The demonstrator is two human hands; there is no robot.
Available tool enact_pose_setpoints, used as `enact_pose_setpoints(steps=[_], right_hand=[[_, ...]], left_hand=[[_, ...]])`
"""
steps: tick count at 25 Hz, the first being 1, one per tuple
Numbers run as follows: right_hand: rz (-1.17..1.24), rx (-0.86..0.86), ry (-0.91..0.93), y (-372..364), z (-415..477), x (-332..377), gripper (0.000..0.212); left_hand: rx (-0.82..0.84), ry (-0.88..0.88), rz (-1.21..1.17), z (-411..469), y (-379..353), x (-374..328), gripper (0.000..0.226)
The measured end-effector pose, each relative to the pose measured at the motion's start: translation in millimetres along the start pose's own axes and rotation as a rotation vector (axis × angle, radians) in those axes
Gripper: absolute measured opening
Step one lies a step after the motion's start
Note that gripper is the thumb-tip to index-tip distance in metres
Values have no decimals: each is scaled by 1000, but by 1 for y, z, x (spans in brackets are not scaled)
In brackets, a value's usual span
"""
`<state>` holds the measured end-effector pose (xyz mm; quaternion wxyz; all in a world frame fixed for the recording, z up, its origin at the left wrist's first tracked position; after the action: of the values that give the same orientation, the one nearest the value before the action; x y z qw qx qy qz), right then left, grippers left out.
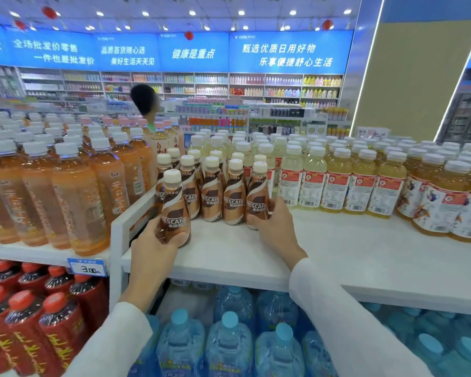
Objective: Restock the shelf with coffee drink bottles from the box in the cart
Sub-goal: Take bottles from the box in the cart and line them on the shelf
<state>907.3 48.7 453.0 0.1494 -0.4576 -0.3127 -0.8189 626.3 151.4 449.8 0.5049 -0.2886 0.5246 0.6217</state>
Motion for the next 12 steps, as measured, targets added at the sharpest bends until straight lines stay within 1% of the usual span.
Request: enact_pose_setpoints(steps=[4,7,9,12], right_hand=[[1,2,10,0,3,-2,59],[-30,-20,16,-1,3,-5,55],[-31,-31,19,-1,2,-9,55],[-44,-33,25,-2,3,-12,58]], left_hand=[[-33,33,54,14,0,13,58],[-37,23,121,24,4,16,59],[-40,18,171,24,3,12,58],[-97,21,206,25,2,7,63]])
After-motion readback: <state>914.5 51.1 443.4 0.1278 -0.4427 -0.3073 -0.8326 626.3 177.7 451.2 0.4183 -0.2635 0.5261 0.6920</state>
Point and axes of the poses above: each hand's wrist, its own z-axis towards the middle knuckle, its own y-axis out of the back of the hand, x = y × z, the point moved 7 cm from there along z, towards the middle knuckle, and after that the axes turned 4 degrees about y, right-handed, at the moved point
